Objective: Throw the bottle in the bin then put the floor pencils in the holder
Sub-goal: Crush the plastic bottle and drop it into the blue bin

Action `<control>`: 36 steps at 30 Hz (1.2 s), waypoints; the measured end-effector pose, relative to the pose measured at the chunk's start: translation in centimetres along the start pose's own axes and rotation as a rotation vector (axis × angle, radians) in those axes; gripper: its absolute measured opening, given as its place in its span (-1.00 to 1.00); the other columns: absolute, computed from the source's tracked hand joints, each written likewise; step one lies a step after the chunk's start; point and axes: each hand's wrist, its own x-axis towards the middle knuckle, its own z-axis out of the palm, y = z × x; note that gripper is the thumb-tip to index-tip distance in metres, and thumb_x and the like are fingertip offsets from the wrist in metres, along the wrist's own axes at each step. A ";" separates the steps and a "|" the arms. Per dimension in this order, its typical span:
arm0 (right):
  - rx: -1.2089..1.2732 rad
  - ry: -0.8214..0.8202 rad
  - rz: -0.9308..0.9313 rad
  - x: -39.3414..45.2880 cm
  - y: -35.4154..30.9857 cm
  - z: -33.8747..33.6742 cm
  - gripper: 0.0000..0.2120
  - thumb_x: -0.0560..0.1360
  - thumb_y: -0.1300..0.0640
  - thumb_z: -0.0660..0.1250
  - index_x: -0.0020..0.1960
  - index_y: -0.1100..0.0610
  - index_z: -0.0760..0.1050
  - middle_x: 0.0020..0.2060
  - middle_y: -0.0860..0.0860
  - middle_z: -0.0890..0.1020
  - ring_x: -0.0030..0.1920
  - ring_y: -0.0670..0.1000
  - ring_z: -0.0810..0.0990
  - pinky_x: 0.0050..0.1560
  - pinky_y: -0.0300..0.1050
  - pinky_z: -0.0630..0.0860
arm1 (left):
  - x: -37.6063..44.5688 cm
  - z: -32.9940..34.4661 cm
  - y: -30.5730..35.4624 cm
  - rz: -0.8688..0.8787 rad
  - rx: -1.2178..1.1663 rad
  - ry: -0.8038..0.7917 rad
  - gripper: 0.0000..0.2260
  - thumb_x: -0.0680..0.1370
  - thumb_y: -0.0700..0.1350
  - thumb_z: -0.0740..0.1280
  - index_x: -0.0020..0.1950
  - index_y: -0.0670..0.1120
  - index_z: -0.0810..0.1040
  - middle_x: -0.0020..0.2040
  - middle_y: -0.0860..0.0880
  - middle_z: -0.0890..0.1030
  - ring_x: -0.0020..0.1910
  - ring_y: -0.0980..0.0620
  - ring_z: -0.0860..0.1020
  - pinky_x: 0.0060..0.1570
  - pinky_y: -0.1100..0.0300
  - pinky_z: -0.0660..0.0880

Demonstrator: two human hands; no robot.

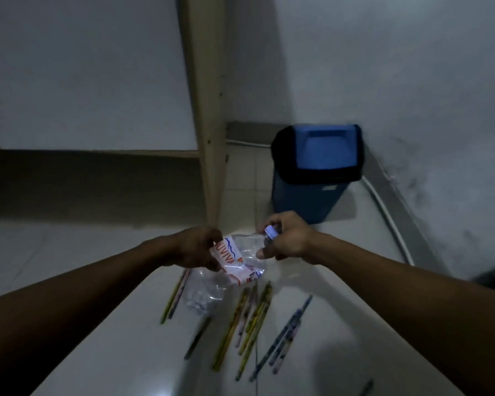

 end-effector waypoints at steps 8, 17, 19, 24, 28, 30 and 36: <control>0.258 0.301 -0.017 -4.2 4.1 -8.6 -0.46 0.28 0.29 0.59 0.20 0.13 0.49 -0.04 0.12 0.61 -0.07 0.08 0.60 -0.16 -0.02 0.56 | 5.0 -1.0 9.4 0.229 -0.150 -0.016 -0.93 0.51 -0.19 0.39 -0.04 -0.06 0.58 -0.12 0.02 0.62 -0.27 0.15 0.60 -0.29 0.31 0.51; 0.038 0.345 0.118 -4.3 6.1 -14.6 -0.19 0.23 0.26 0.62 0.40 0.05 0.35 0.21 0.13 0.51 0.08 0.07 0.55 -0.06 -0.07 0.57 | 8.7 -7.2 16.3 0.360 -0.400 0.469 -0.82 0.43 -0.07 0.49 -0.01 -0.07 0.64 -0.23 0.05 0.65 -0.31 0.17 0.62 -0.38 0.27 0.55; -0.102 0.417 0.078 -3.2 5.9 -15.2 -0.30 0.31 0.24 0.58 0.38 0.07 0.41 0.27 0.13 0.50 0.13 0.07 0.54 -0.04 -0.13 0.50 | 9.0 -8.6 18.4 0.412 -0.468 0.582 -0.86 0.46 -0.12 0.47 -0.01 -0.06 0.63 -0.21 0.10 0.64 -0.33 0.26 0.62 -0.33 0.34 0.59; -0.124 0.688 -0.065 0.6 4.3 -17.0 -0.67 0.49 0.24 0.38 0.24 0.15 0.51 0.08 0.08 0.56 0.02 0.03 0.51 -0.05 -0.21 0.38 | 11.5 -10.3 20.6 0.356 -0.411 0.884 -0.69 0.41 -0.12 0.50 0.12 -0.17 0.62 0.00 -0.11 0.70 -0.15 0.02 0.66 -0.19 0.16 0.64; 0.076 0.811 -0.036 4.4 4.4 -18.6 -0.63 0.51 0.19 0.35 0.30 0.13 0.43 0.18 0.13 0.55 0.17 0.14 0.54 0.01 -0.13 0.44 | 12.7 -9.4 20.7 0.346 -0.330 0.974 -0.69 0.41 -0.13 0.50 0.11 -0.20 0.62 0.02 -0.13 0.70 -0.16 0.05 0.62 -0.34 0.50 0.40; 0.110 0.778 -0.051 6.0 4.5 -19.2 -0.53 0.51 0.15 0.35 0.39 0.10 0.35 0.27 0.15 0.52 0.22 0.17 0.53 0.16 -0.01 0.51 | 13.1 -8.9 20.4 0.345 -0.301 1.026 -0.68 0.41 -0.09 0.51 0.09 -0.21 0.62 0.01 -0.14 0.70 -0.19 0.08 0.57 -0.42 0.53 0.33; 0.157 0.683 -0.113 9.8 5.9 -19.8 -0.50 0.50 0.23 0.26 0.41 -0.02 0.34 0.17 0.18 0.62 0.08 0.20 0.62 0.10 0.18 0.60 | 14.7 -7.4 18.6 0.420 -0.246 1.031 -0.72 0.44 -0.07 0.48 0.02 -0.24 0.60 -0.09 -0.09 0.67 -0.22 0.06 0.57 -0.38 0.55 0.35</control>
